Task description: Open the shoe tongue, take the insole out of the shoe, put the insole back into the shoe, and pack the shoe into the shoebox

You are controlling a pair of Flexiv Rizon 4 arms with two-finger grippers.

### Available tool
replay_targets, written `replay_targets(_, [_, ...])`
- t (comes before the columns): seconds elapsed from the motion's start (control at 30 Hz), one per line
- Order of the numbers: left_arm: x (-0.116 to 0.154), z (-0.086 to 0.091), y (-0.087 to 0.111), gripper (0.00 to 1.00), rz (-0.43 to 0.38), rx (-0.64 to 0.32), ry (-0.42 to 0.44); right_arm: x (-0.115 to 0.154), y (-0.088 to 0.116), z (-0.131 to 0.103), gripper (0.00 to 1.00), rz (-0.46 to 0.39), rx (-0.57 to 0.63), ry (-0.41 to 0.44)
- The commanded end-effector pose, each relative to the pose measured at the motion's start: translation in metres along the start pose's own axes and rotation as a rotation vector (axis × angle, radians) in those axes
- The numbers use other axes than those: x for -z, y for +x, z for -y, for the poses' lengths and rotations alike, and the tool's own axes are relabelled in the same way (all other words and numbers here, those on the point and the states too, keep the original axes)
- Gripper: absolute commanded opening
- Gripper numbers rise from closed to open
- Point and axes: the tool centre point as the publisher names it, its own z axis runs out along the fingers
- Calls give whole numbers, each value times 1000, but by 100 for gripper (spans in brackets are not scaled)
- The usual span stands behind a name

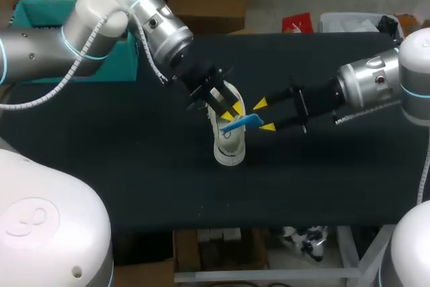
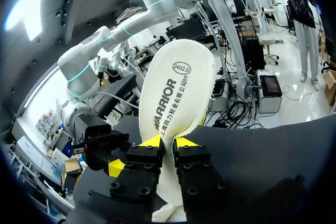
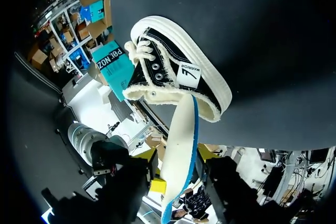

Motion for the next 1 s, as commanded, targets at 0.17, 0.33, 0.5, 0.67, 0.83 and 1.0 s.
replay_targets(0.17, [-3, 5, 5, 0, 51, -12, -31, -5, 0, -5, 42, -5, -6, 59])
replay_targets(0.33, [-2, 5, 5, 0, 60, -15, -45, -7, -2, -4, 0, -7, -11, 65])
replay_targets(0.5, [-2, 4, 5, 0, 59, -1, -42, -8, -4, -2, 0, -13, -10, 79])
replay_targets(0.67, [0, 2, 6, 0, 44, 33, -4, -9, -4, -1, 0, -9, -7, 91])
replay_targets(0.83, [9, -1, 10, 100, 24, 76, 49, -9, -3, -1, 0, 1, -3, 102])
replay_targets(1.0, [22, -3, 15, 100, 5, 128, 116, -8, -2, -3, 0, 27, 0, 122])
